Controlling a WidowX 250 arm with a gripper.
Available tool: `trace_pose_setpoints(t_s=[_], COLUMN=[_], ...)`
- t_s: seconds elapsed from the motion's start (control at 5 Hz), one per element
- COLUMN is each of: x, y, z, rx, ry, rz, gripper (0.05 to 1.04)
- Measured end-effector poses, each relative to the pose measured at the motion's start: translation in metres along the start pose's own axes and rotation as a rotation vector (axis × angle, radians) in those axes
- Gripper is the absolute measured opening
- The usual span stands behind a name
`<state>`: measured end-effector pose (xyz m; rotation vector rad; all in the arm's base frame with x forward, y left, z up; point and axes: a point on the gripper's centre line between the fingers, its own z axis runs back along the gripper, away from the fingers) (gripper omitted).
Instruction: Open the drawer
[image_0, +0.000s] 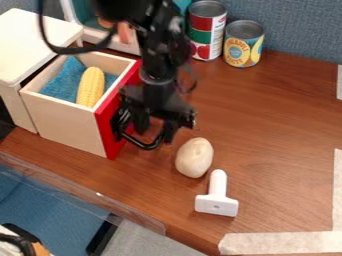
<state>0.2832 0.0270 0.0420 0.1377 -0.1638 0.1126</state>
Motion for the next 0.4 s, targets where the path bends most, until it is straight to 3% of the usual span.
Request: trace_pose_setpoints(t_s=[0.2, 0.4], x=[-0.004, -0.012], y=[0.012, 0.024], z=[0.027, 0.066], rx=[-0.031, -0.077], ry=[-0.052, -0.142], rz=[-0.035, -0.089], gripper=[0.985, 1.006])
